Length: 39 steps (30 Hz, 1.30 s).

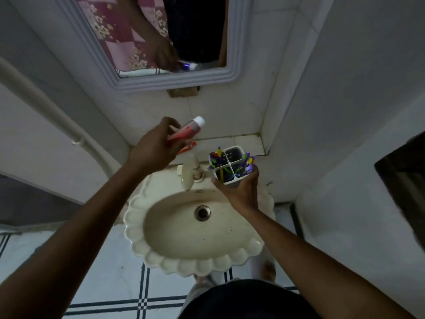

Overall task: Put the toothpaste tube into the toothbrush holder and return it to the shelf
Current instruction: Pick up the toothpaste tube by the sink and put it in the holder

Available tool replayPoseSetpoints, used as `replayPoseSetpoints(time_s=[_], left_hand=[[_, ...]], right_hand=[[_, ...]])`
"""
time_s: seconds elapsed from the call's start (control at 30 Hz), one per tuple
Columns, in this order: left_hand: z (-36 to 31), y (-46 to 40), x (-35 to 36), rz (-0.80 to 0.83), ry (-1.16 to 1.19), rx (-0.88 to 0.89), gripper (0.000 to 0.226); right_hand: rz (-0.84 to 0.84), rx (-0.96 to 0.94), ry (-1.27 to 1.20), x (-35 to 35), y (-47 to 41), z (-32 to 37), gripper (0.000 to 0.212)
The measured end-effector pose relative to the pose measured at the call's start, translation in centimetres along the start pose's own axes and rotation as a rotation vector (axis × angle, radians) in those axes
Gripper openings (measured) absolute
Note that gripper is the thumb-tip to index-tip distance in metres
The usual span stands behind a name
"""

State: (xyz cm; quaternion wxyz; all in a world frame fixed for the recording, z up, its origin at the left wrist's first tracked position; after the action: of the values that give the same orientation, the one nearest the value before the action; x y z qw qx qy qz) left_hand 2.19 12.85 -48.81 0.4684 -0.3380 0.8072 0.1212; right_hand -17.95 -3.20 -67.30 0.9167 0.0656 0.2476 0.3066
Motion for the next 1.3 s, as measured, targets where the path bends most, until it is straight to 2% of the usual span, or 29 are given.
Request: replayPoseSetpoints(time_s=[0.13, 0.27, 0.43, 0.53, 0.63, 0.73, 0.8, 0.93, 1.07, 1.17, 1.23, 1.3], left_hand=[[-5.6, -2.6, 2.6, 0.13, -0.106, 0.105, 0.037], [-7.0, -3.9, 5.9, 0.164, -0.231, 0.16, 0.031], [-7.1, -5.3, 7.7, 0.152, -0.158, 0.172, 0.041], [-6.8, -5.6, 7.4, 0.101, -0.023, 0.167, 0.047], [-5.1, -5.7, 6.3, 0.026, 0.096, 0.119, 0.043], [-2.5, -5.3, 5.3, -0.049, 0.184, 0.032, 0.03], [-0.3, -4.7, 4.9, -0.115, 0.306, -0.062, 0.023], [4.9, -2.5, 5.3, -0.245, 0.536, -0.283, 0.024], [10.0, -0.8, 7.5, -0.2, 0.42, -0.393, 0.014], [12.1, -0.8, 9.0, -0.141, 0.225, -0.348, 0.023], [13.1, -1.5, 9.8, -0.089, 0.18, -0.322, 0.029], [13.9, -2.6, 10.7, -0.025, 0.144, -0.28, 0.024]], right_hand=[[0.05, -0.01, 0.035, -0.8, -0.6, 0.8, 0.143], [0.099, 0.019, 0.101, -1.5, -0.9, 0.5, 0.146], [0.138, 0.03, 0.128, -1.6, -1.2, 0.4, 0.144], [0.146, 0.034, 0.136, -1.6, -1.3, 0.3, 0.146], [0.125, 0.03, 0.095, -1.8, -1.4, 0.3, 0.147], [0.127, 0.034, 0.08, -1.8, -1.3, 0.1, 0.144], [0.112, 0.016, 0.055, -1.7, -1.3, 0.0, 0.141], [0.044, 0.004, 0.004, -1.5, -1.1, -0.4, 0.138], [0.034, 0.014, -0.032, -1.2, -0.8, -0.8, 0.136], [0.018, 0.012, -0.066, -0.9, -0.9, -1.3, 0.135], [0.014, 0.011, -0.066, -0.6, -0.9, -1.4, 0.131], [-0.003, 0.019, -0.066, -0.4, -1.1, -1.3, 0.128]])
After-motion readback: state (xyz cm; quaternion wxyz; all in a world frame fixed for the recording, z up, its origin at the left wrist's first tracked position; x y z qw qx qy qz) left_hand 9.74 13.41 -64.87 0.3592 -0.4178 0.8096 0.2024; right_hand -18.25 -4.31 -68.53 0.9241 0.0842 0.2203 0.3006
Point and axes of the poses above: each hand's wrist, its own y-axis away from the middle knuckle, its own x-axis out of the palm, z = x × y, the point moved 4 cm from there along -y, towards the middle knuckle, and after that the axes turned 5 degrees about x, right-handed, at the moved point
